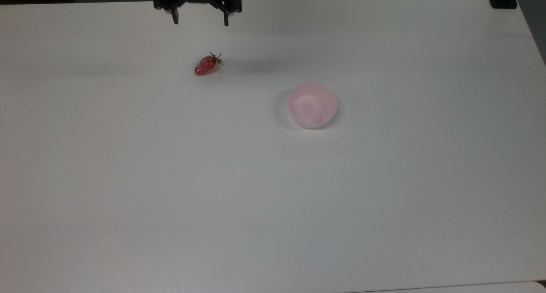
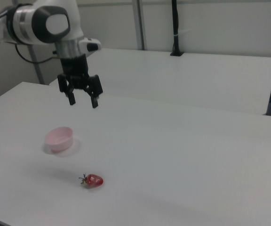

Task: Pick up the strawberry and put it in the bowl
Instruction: 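Lower the open gripper onto the red strawberry and close on it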

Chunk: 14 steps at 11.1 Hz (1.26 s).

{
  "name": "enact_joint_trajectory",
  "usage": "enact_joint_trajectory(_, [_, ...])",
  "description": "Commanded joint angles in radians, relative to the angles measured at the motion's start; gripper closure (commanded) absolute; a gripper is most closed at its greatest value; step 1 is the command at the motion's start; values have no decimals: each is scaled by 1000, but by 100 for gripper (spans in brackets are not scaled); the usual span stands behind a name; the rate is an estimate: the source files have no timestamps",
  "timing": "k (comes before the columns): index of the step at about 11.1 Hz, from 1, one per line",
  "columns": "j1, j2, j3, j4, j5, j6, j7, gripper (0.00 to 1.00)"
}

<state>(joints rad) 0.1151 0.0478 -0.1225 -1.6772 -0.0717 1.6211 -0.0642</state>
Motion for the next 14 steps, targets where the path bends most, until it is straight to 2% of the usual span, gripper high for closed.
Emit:
enact_joint_trajectory(1, [-31,-3,-6,-142,-17,63,-117,0])
enact_joint_trajectory(3, [-54,-6,-15,-263,-22,126,-120,0])
enact_joint_trajectory(4, [-55,-11,-37,-330,-20,172,-82,0])
enact_joint_trajectory(5, [-55,-14,-61,-390,-16,257,60,0])
enact_joint_trajectory(6, [-45,-8,-63,-444,-20,349,234,0])
enact_joint_trajectory(7, [-37,-2,-63,-491,-31,420,341,0])
enact_joint_trajectory(8, [-37,-3,-63,-528,-42,462,357,0])
enact_joint_trajectory(11, [-12,0,-62,-610,-48,545,447,10])
enact_joint_trajectory(12, [0,3,-62,-643,-72,578,466,13])
enact_joint_trajectory(14, [6,24,-62,-659,-88,611,475,46])
